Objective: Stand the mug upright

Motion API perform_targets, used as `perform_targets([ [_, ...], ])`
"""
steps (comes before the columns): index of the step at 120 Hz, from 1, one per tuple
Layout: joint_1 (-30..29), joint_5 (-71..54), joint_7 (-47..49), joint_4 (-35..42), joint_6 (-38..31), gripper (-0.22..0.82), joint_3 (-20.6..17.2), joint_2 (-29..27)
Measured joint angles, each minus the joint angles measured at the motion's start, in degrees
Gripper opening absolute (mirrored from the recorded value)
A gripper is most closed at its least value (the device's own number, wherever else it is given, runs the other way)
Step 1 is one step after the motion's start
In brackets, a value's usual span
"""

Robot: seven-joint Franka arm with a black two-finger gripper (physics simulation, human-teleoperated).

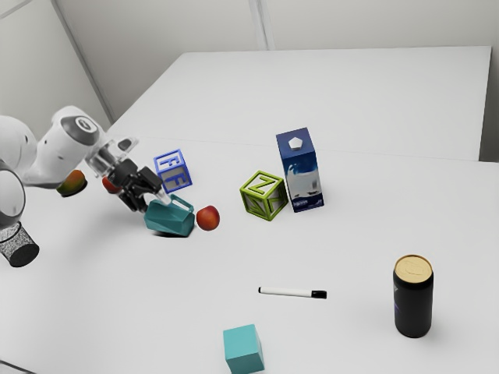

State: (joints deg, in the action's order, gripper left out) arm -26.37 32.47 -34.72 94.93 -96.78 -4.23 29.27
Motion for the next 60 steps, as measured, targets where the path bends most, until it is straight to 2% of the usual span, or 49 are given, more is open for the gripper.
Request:
perform_targets([
  [13, 0.1, 0.9, -0.8, 1.3, -0.1, 0.44, 0.0, -0.9],
  [42, -0.2, 2.7, -2.2, 5.5, -1.6, 0.05, 0.0, -4.1],
  [60, -0.4, 3.0, -2.8, 6.2, -1.9, -0.08, 0.0, -5.8],
])
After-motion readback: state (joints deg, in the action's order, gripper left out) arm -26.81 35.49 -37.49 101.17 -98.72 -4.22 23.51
